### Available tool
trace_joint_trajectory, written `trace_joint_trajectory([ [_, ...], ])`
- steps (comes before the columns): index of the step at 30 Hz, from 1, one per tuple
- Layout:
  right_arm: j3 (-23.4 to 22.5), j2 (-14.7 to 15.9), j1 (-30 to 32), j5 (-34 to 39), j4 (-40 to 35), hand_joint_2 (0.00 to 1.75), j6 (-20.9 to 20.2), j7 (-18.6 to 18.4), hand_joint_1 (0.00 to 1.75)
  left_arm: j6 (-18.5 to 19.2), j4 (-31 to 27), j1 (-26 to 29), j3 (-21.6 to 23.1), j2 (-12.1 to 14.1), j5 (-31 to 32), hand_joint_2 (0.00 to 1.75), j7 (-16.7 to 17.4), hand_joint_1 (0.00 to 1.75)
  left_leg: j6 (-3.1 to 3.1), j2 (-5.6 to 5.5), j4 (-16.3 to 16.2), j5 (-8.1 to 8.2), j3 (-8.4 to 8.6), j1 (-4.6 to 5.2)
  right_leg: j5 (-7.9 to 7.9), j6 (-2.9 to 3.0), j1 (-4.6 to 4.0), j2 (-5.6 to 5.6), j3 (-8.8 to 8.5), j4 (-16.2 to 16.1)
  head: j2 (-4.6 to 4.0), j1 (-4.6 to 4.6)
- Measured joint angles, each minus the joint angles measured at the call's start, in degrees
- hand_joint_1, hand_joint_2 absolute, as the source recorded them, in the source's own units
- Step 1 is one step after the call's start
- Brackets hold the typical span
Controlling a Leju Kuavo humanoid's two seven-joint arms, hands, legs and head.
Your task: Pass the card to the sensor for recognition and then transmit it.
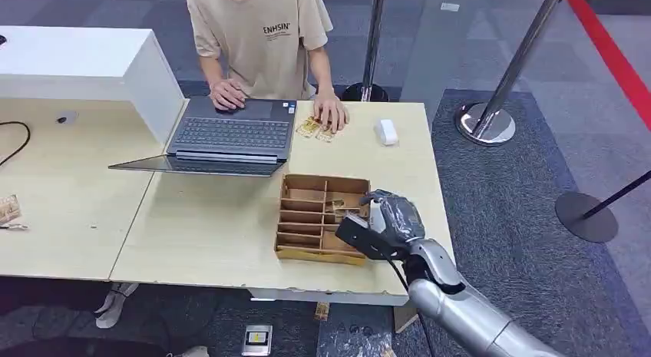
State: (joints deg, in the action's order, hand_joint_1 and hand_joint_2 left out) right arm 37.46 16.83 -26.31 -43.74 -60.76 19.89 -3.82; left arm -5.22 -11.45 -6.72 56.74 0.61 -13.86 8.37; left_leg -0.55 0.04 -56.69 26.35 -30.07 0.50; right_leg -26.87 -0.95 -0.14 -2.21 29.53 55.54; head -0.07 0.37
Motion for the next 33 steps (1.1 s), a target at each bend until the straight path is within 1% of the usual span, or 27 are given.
trace_joint_trajectory([
  [7, 0.0, 0.0, -0.5, 0.2, 0.3, 1.75, -0.3, 0.1, 0.93, 0.0, 0.0, 0.1, 0.0, 0.0, -0.2, 0.00, 0.0, 0.00, 0.00, 0.00, 0.0, 0.00, 0.01, 0.00, 0.00, 0.00, 0.00, 0.00, 0.00, 0.0, 0.00, 0.00],
  [8, 0.0, 0.0, -0.6, 0.2, 0.3, 1.75, -0.4, 0.1, 0.98, 0.0, 0.0, 0.1, 0.0, 0.0, -0.2, 0.00, 0.0, 0.00, 0.00, 0.00, 0.0, 0.00, 0.01, 0.00, 0.00, 0.00, 0.00, 0.00, 0.00, 0.0, 0.00, 0.00],
  [11, 0.0, 0.0, -0.8, 0.2, 0.4, 1.75, -0.9, 0.1, 1.03, 0.0, 0.0, 0.2, 0.0, 0.1, -0.2, 0.00, 0.0, 0.00, 0.00, 0.00, 0.0, 0.00, 0.01, 0.00, 0.00, 0.00, 0.00, 0.00, 0.00, 0.0, 0.00, 0.00],
  [20, 0.1, -0.2, -1.7, -0.1, 0.4, 1.75, -3.4, -1.2, 1.03, -0.7, 0.0, 0.2, 0.0, 0.2, -0.5, 0.00, -0.7, 0.00, 0.00, 0.00, 0.0, 0.00, 0.00, 0.00, 0.00, 0.00, 0.00, 0.00, 0.00, 0.0, 0.00, -0.02],
  [24, 0.1, -0.5, -2.2, 0.1, 0.4, 1.75, -4.3, -1.7, 0.94, -0.8, 0.0, 0.2, 0.0, 0.2, -0.6, 0.00, -0.7, 0.00, 0.00, 0.00, 0.0, 0.00, 0.00, 0.00, 0.00, 0.00, 0.00, 0.00, -0.01, 0.0, 0.00, 0.00],
  [26, 0.4, -1.2, -2.4, -0.2, 0.4, 1.75, -4.5, -2.4, 0.89, -0.8, 0.0, 0.1, 0.0, 0.2, -0.9, 0.00, -0.5, 0.00, 0.00, 0.00, 0.0, -0.01, 0.01, 0.00, 0.00, 0.00, -0.01, 0.00, -0.01, 0.0, 0.00, 0.00],
  [30, 1.0, -2.3, -2.8, -0.3, 0.4, 1.75, -4.6, -3.4, 0.89, -0.8, 0.0, -0.3, 0.0, 0.0, -0.7, 0.00, 0.0, 0.00, 0.00, 0.00, 0.0, -0.01, 0.02, -0.01, 0.00, 0.00, -0.01, 0.01, -0.01, 0.0, 0.00, 0.00],
  [31, 1.2, -2.5, -2.9, -0.3, 0.4, 1.75, -4.8, -3.5, 0.94, -0.9, 0.0, -0.3, 0.0, 0.0, -0.5, 0.00, 0.2, 0.00, 0.00, 0.00, 0.0, -0.01, 0.02, -0.01, 0.00, 0.00, -0.01, 0.01, -0.01, 0.0, 0.00, -0.02],
  [33, 1.3, -2.7, -3.1, -0.1, 0.4, 1.75, -5.1, -3.5, 0.93, -1.2, 0.0, -0.3, 0.0, -0.3, -0.3, 0.00, 0.5, 0.00, 0.00, 0.00, 0.0, -0.01, 0.02, -0.01, 0.00, 0.00, -0.01, 0.01, -0.01, 0.0, 0.00, 0.00],
])
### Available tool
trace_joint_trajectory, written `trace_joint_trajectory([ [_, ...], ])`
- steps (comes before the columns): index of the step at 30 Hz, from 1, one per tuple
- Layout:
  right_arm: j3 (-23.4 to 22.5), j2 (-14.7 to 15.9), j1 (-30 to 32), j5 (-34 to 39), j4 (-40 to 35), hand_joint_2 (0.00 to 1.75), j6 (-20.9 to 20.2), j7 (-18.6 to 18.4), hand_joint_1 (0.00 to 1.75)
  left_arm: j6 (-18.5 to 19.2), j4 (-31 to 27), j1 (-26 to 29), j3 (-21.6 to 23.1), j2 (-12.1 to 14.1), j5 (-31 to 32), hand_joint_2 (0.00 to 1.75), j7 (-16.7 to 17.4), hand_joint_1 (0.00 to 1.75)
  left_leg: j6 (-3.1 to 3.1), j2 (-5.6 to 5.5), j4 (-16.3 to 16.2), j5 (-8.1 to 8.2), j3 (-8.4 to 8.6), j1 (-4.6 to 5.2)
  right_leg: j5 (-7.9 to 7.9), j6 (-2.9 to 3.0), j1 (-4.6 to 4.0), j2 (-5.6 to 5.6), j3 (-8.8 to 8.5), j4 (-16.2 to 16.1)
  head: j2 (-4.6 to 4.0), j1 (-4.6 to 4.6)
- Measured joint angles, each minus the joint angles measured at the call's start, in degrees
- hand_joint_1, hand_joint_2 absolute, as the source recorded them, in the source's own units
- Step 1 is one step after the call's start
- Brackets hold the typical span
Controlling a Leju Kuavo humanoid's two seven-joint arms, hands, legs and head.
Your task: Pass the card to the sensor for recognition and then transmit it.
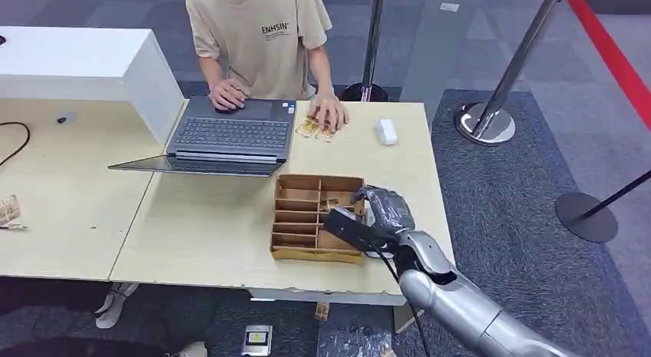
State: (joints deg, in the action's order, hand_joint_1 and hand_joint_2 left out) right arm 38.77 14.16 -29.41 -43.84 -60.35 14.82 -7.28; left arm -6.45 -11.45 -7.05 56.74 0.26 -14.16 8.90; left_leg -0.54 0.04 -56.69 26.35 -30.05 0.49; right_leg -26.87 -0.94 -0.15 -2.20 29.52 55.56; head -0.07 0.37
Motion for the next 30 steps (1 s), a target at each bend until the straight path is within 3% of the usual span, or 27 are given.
trace_joint_trajectory([
  [22, 1.6, -1.7, 0.0, 0.0, -0.8, 1.75, -0.4, -1.3, 0.94, -0.9, 0.0, 0.2, 0.0, -1.0, 1.0, 0.00, 0.0, 0.00, 0.00, 0.00, 0.0, 0.00, 0.01, 0.00, 0.00, 0.00, 0.00, 0.00, 0.00, 0.0, 0.00, 0.00],
  [30, 1.8, -2.0, -0.2, -0.2, -1.5, 1.75, -0.6, -1.5, 1.10, -0.9, 0.0, 0.1, 0.0, -1.1, 0.7, 0.00, -0.4, 0.00, 0.00, 0.00, 0.0, 0.00, 0.00, 0.00, 0.00, 0.00, 0.00, 0.00, 0.00, 0.0, 0.00, 0.00],
])
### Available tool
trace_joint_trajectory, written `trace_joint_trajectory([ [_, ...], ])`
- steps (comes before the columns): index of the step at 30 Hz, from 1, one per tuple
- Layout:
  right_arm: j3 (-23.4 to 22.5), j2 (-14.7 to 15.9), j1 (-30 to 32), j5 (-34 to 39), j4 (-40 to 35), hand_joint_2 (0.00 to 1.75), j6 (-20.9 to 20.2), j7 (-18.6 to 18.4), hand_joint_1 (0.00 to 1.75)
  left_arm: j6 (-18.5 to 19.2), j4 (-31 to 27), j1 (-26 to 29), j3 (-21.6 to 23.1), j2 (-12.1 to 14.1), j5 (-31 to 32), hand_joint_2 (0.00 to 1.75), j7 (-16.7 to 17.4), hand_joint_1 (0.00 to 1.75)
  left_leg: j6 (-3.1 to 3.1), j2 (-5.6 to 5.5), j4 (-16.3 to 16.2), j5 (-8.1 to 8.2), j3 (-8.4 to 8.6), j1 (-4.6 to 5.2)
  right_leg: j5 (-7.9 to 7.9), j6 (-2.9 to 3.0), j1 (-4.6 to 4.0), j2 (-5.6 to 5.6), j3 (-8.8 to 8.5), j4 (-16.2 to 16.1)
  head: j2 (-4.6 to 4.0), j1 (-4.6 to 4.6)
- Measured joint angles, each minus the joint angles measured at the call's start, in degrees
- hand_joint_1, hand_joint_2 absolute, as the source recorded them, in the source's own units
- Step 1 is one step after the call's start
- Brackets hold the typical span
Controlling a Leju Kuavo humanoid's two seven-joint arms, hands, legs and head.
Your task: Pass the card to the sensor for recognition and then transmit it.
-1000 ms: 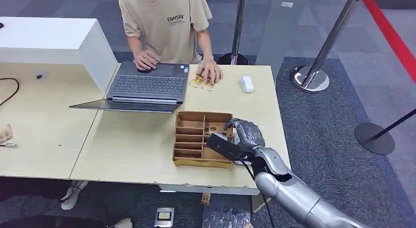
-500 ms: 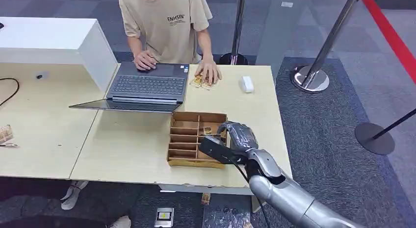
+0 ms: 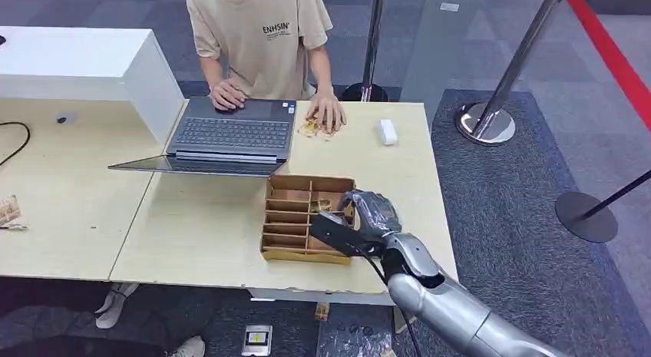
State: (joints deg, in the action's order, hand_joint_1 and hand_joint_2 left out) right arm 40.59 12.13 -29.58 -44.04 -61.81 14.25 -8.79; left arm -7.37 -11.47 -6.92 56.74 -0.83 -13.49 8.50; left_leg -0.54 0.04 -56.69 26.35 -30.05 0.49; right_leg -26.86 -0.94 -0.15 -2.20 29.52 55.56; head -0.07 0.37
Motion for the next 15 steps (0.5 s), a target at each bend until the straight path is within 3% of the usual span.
trace_joint_trajectory([
  [6, 0.5, -0.4, -0.4, 0.0, -0.2, 1.75, -0.1, -0.3, 1.20, -0.1, 0.0, 0.1, 0.0, 0.0, -0.4, 0.00, 0.1, 0.00, 0.00, 0.00, 0.0, 0.00, 0.00, 0.00, 0.00, 0.00, 0.00, 0.00, 0.00, 0.0, 0.00, 0.00],
  [8, 0.7, -0.5, -0.5, 0.0, -0.2, 1.75, -0.3, -0.3, 1.31, -0.1, 0.0, 0.0, 0.0, 0.0, -0.4, 0.00, 0.2, 0.00, 0.00, 0.00, 0.0, 0.00, 0.00, 0.00, 0.00, 0.00, 0.00, 0.00, 0.00, 0.0, 0.00, 0.00],
  [15, 1.3, -0.5, -1.4, -0.5, -0.1, 1.75, -1.4, -0.7, 1.24, -0.1, 0.0, 0.0, 0.0, -0.1, -0.7, 0.00, 0.1, 0.00, 0.00, 0.00, 0.0, 0.00, 0.00, 0.00, 0.00, 0.00, 0.00, 0.00, 0.00, 0.0, 0.00, 0.00],
])
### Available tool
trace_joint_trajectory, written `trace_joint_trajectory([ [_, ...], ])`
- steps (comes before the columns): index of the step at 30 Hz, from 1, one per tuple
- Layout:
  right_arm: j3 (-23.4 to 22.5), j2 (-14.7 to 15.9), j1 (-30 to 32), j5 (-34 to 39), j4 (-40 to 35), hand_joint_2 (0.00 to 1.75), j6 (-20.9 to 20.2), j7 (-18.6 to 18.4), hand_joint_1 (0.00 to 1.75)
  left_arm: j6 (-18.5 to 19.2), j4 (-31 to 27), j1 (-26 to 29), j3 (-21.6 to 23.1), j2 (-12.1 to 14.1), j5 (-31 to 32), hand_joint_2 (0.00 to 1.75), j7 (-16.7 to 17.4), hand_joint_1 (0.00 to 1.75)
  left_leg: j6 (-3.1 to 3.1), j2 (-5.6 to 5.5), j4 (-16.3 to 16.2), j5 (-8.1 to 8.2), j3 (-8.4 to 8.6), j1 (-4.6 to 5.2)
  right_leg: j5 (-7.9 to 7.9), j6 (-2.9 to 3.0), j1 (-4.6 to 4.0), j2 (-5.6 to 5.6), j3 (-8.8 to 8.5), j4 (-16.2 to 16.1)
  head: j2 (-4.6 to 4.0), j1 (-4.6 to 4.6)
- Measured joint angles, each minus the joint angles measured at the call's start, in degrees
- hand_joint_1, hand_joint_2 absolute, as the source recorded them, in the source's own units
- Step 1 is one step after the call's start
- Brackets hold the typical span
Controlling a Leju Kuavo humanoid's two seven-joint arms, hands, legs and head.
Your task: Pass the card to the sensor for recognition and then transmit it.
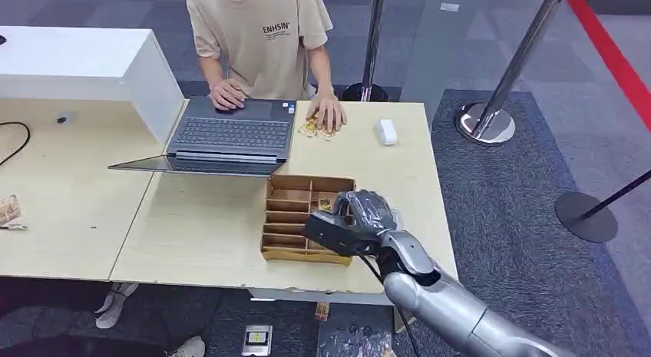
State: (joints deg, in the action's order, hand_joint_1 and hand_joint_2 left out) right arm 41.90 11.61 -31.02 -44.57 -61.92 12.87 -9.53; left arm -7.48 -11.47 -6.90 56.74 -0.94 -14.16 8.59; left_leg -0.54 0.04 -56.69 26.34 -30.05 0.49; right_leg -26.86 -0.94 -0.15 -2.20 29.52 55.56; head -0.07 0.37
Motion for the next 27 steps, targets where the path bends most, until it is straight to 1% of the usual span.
trace_joint_trajectory([
  [12, 0.4, -0.4, -0.7, -0.2, 0.7, 1.75, -0.3, -0.2, 1.26, 0.0, 0.0, -0.1, 0.0, -0.2, 0.0, 0.00, 0.0, 0.00, 0.00, 0.00, 0.0, 0.00, 0.00, 0.00, 0.00, 0.00, 0.00, 0.00, 0.00, 0.0, 0.00, -0.02],
  [13, 0.5, -0.5, -0.9, -0.1, 1.0, 1.75, -0.2, -0.2, 1.20, 0.0, 0.0, -0.1, 0.0, -0.2, 0.0, 0.00, 0.0, 0.00, 0.00, 0.00, 0.0, 0.00, 0.00, 0.00, 0.00, 0.00, 0.00, -0.01, 0.00, 0.0, 0.00, 0.00],
  [14, 0.9, -0.6, -1.3, 0.2, 1.5, 1.75, 0.1, 0.1, 1.47, 0.0, 0.0, -0.1, 0.0, -0.2, 0.0, 0.00, 0.0, 0.00, 0.00, 0.00, 0.0, 0.00, 0.00, 0.00, 0.00, 0.00, 0.00, 0.00, 0.00, 0.0, 0.00, 0.00],
  [18, 0.9, -0.8, -1.8, 0.6, 2.0, 1.75, 0.1, 0.5, 1.45, 0.0, 0.0, -0.2, 0.0, -0.2, -0.1, 0.00, 0.0, 0.00, 0.00, 0.00, 0.0, 0.00, 0.00, 0.00, 0.00, 0.00, 0.00, 0.00, 0.00, 0.0, 0.00, 0.00],
  [21, 0.9, -0.9, -2.0, 0.8, 2.2, 1.75, 0.0, 0.8, 1.38, 0.0, 0.0, -0.2, 0.0, -0.3, -0.2, 0.00, 0.0, 0.00, 0.00, 0.00, 0.0, 0.00, 0.00, 0.00, 0.00, 0.00, 0.00, 0.00, 0.00, 0.0, 0.00, 0.00],
  [22, 0.9, -0.9, -2.1, 0.8, 2.2, 1.75, 0.0, 0.9, 1.31, 0.0, 0.0, -0.2, 0.0, -0.3, -0.2, 0.00, -0.1, 0.00, 0.00, 0.00, 0.0, 0.00, 0.00, 0.00, 0.00, 0.00, 0.00, 0.00, 0.00, 0.0, 0.00, 0.00],
  [23, 0.9, -0.9, -2.1, 0.8, 2.3, 1.75, 0.0, 0.9, 1.17, 0.0, 0.0, -0.2, 0.0, -0.3, -0.2, 0.00, -0.1, 0.00, 0.00, 0.00, 0.0, 0.00, 0.00, 0.00, 0.00, 0.00, 0.00, 0.00, 0.00, 0.0, 0.00, 0.00],
  [24, 0.9, -1.0, -2.2, 0.9, 2.4, 1.75, 0.0, 1.0, 1.10, 0.0, 0.0, -0.2, 0.0, -0.3, -0.2, 0.00, -0.1, 0.00, 0.00, 0.00, 0.0, 0.00, 0.00, 0.00, 0.00, 0.00, 0.00, 0.00, 0.00, 0.0, 0.00, 0.00],
  [25, 0.9, -1.0, -2.3, 0.9, 2.4, 1.75, 0.1, 1.0, 0.66, 0.0, 0.0, -0.2, 0.0, -0.3, -0.2, 0.00, -0.1, 0.00, 0.00, 0.00, 0.0, 0.00, 0.00, 0.00, 0.00, 0.00, 0.00, 0.00, 0.00, 0.0, 0.00, 0.00],
  [26, 0.9, -1.0, -2.3, 1.1, 2.4, 1.75, 0.1, 1.1, 0.31, 0.0, 0.0, -0.2, 0.0, -0.3, -0.3, 0.00, -0.1, 0.00, 0.00, 0.00, 0.0, 0.00, 0.00, 0.00, 0.00, 0.00, 0.00, 0.00, 0.00, 0.0, 0.00, 0.00],
  [27, 0.9, -1.0, -2.4, 1.2, 2.4, 1.75, 0.1, 1.1, 0.21, 0.0, 0.0, -0.2, 0.0, -0.3, -0.2, 0.00, -0.1, 0.00, 0.00, 0.00, 0.0, 0.00, 0.00, 0.00, 0.00, 0.00, 0.00, 0.00, 0.00, 0.0, 0.00, 0.00],
])
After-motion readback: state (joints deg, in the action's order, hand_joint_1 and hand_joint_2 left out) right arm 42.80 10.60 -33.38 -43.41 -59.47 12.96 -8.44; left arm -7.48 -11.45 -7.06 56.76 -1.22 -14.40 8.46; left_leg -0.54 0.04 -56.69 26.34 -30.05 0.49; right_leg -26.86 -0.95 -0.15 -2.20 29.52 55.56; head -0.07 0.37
